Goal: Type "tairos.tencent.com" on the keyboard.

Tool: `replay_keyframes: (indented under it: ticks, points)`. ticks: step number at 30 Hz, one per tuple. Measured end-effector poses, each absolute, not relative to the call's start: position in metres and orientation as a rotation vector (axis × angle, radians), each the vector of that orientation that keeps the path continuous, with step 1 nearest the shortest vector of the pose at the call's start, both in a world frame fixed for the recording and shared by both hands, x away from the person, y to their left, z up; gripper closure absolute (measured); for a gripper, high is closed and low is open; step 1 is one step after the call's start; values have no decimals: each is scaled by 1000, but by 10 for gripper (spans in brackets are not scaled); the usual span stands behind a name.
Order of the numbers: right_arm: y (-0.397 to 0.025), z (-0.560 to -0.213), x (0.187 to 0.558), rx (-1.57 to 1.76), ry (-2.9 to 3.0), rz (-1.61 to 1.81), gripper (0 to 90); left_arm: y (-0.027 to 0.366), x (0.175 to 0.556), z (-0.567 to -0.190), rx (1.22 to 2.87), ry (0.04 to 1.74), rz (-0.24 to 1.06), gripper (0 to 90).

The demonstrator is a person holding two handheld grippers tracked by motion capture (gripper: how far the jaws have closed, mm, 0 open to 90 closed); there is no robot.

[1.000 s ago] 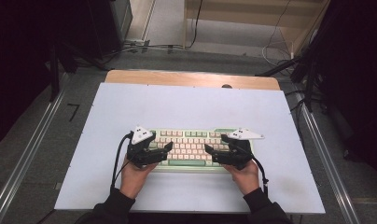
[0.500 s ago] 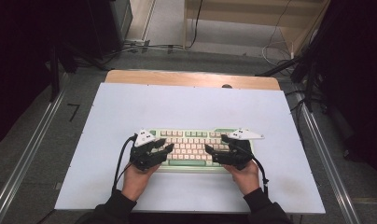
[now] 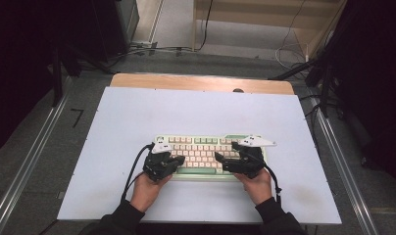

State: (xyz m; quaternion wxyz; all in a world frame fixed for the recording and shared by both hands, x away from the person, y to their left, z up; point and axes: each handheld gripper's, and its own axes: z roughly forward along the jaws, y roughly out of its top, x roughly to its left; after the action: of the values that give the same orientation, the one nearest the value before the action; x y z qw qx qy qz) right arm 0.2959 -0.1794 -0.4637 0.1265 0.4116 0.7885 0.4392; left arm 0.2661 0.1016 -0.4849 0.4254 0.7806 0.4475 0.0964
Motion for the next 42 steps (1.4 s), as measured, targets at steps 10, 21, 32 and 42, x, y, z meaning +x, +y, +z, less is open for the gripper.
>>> replay_keyframes:
  ticks: [10,21,32,42]
  points:
    - [-179,-464,296,1196,2300,1275,192,98,268,-488,1969,1124,246,900]
    - [-178,-465,296,1198,2305,1270,193,97,268,-489,1978,1125,241,900]
    - [-177,-466,296,1188,2309,1266,192,105,269,-483,1869,1102,197,782]
    - [-176,-467,296,1192,2313,1258,193,115,270,-474,1767,1165,400,282]
